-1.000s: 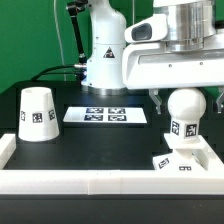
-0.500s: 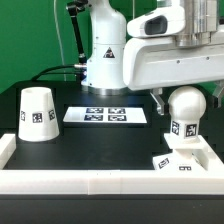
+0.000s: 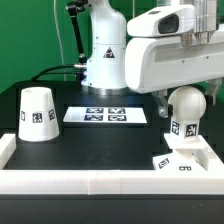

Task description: Assemble lamp

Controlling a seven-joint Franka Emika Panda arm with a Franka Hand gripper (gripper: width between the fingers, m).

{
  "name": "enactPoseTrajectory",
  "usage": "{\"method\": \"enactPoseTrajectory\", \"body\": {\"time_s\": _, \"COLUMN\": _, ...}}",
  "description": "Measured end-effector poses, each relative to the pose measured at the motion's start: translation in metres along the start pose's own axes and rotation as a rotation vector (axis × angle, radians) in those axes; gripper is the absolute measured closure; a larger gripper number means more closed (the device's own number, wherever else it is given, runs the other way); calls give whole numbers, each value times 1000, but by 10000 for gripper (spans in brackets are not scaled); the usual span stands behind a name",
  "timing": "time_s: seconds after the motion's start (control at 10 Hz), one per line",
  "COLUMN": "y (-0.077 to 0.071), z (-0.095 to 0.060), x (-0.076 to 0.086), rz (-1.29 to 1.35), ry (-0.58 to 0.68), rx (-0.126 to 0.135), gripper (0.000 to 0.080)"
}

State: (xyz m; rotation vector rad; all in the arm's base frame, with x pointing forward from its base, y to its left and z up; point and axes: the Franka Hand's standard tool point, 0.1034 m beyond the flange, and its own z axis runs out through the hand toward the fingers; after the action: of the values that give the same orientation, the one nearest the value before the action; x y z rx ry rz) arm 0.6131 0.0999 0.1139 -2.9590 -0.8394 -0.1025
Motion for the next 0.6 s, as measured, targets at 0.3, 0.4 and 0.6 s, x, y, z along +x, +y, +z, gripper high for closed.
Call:
{"method": "enactPoseTrajectory", "body": {"time_s": 0.3, "y": 6, "z": 1, "x": 0, "rz": -316, "ry": 24, "rx": -46, "gripper": 101}}
{"method": "enactPoseTrajectory", "body": {"time_s": 0.4, "y": 6, "z": 1, "x": 0, "rz": -435, "ry": 13, "rx": -57, "gripper": 101}}
{"method": "enactPoseTrajectory", "body": {"time_s": 0.6, "y": 2, "z": 4, "x": 1, "rz": -562, "ry": -6, "rx": -69, "gripper": 101}}
